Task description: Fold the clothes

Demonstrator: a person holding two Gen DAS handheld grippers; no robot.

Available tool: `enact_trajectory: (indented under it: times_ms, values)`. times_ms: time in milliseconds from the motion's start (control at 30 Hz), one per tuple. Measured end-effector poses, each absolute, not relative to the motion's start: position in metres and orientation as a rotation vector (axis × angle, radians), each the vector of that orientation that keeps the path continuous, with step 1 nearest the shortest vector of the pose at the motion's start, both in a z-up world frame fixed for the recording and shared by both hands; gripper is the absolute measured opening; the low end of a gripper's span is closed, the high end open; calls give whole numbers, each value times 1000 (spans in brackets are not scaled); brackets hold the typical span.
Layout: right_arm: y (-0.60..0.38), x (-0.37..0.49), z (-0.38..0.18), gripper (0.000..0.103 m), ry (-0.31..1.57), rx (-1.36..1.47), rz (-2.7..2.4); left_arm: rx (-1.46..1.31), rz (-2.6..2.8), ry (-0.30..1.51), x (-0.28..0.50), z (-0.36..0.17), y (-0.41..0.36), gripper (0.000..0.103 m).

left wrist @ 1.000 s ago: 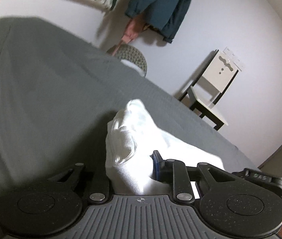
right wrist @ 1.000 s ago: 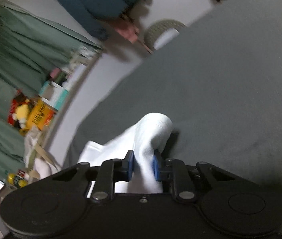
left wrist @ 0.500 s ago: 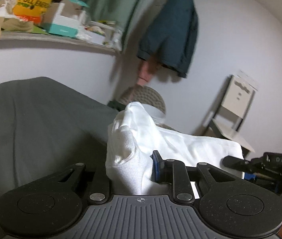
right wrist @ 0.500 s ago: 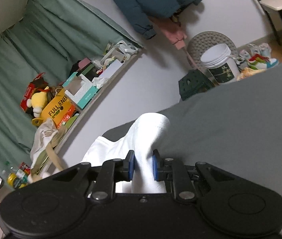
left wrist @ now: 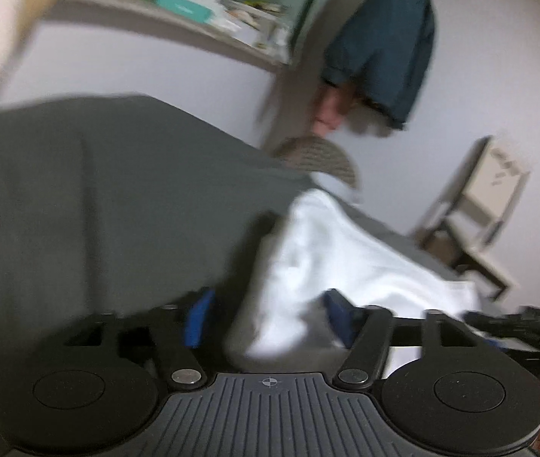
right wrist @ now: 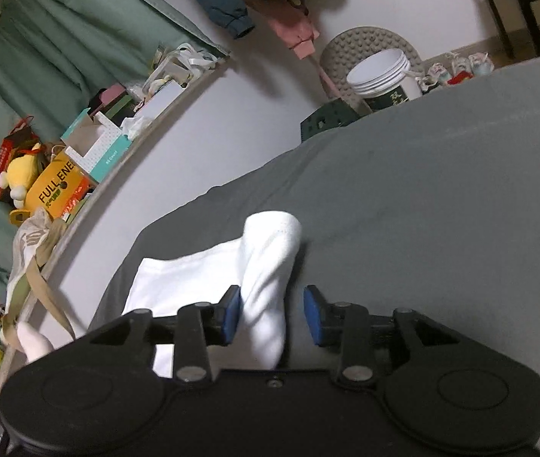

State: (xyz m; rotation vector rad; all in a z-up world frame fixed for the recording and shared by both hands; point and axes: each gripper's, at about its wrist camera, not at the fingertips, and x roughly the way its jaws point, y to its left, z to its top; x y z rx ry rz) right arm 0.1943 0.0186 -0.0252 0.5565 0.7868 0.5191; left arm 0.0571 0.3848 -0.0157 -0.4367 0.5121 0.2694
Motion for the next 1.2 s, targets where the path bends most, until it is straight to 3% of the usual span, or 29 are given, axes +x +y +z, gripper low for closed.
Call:
enact_trajectory:
  times_ms: [233, 400, 533, 700, 800, 967, 1067, 1200]
  values:
    - [-7, 141, 6, 42, 771, 501, 601, -415, 429, 546, 15, 2, 365, 83]
    - [-26, 77, 18, 62, 744, 393, 682, -475, 478, 543, -18, 24, 331, 84]
    - [-29, 32, 21, 68, 681, 231, 708, -436, 447, 505, -55, 24, 283, 89]
    - [-32, -9, 13, 93, 606, 80, 659, -317, 410, 545, -90, 20, 232, 90]
    - [-26, -17, 13, 102, 582, 17, 653, -295, 426, 600, -95, 21, 223, 90]
    - [-16, -27, 14, 103, 527, -71, 636, -223, 504, 541, -103, 34, 214, 90]
    - [-14, -32, 10, 103, 521, -101, 596, -234, 562, 517, -101, 36, 215, 102]
    - [-11, -31, 9, 103, 533, -117, 536, -291, 642, 501, -95, 38, 218, 102]
